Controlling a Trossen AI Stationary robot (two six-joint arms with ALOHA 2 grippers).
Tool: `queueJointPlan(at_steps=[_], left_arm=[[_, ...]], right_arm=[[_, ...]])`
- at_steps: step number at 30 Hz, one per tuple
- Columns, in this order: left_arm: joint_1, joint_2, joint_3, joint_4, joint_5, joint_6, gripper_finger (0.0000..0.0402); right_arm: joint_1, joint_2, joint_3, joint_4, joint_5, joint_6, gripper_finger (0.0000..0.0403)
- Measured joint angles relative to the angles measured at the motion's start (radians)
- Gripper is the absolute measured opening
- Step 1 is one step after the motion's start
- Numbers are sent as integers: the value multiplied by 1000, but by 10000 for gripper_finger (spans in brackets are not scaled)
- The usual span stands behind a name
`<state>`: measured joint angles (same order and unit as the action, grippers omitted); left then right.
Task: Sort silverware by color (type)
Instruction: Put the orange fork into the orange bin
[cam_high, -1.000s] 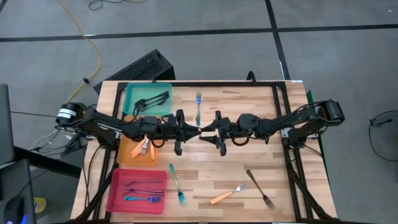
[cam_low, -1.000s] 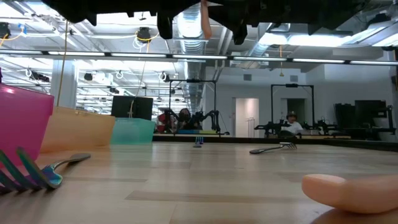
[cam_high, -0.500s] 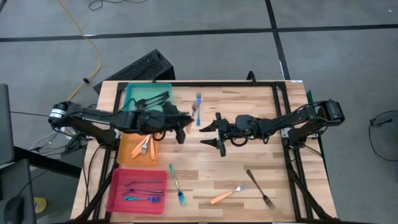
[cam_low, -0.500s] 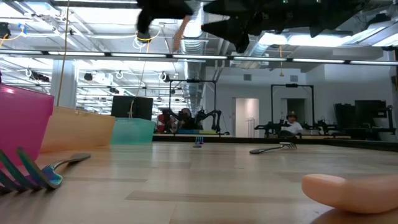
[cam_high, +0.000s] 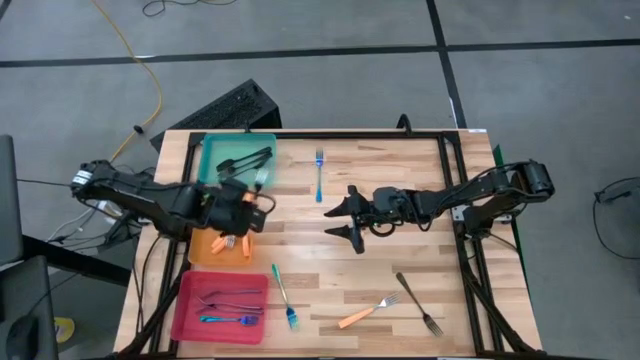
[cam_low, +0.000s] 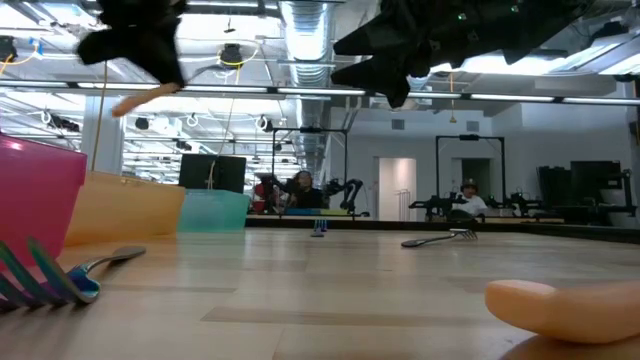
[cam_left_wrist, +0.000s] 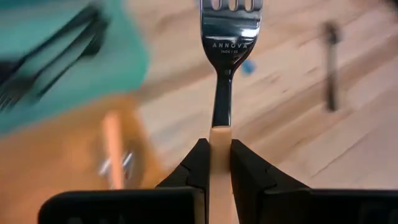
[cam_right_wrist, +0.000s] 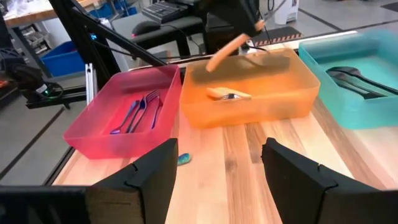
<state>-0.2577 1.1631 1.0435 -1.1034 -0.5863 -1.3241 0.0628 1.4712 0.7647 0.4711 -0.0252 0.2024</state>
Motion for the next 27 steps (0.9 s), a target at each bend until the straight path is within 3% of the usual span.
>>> queueJointPlan(at_steps=[5,9,17,20,27], left_arm=[[-88,1,0,-171,83,-247,19],[-106,-1,-1,-258,171,-326,19],[-76,-33,-147,-124,326,-342,19],[-55,-71,-217,-36,331,-340,19],[14,-198,-347,-27,385,-338,19]], right_arm=[[0,0,0,-40,0,0,254],[-5,0,0,-74,0,0,254],[-6,0,0,-94,0,-24,254],[-6,0,0,-116,0,-26,254],[-6,0,0,-146,0,-28,254]])
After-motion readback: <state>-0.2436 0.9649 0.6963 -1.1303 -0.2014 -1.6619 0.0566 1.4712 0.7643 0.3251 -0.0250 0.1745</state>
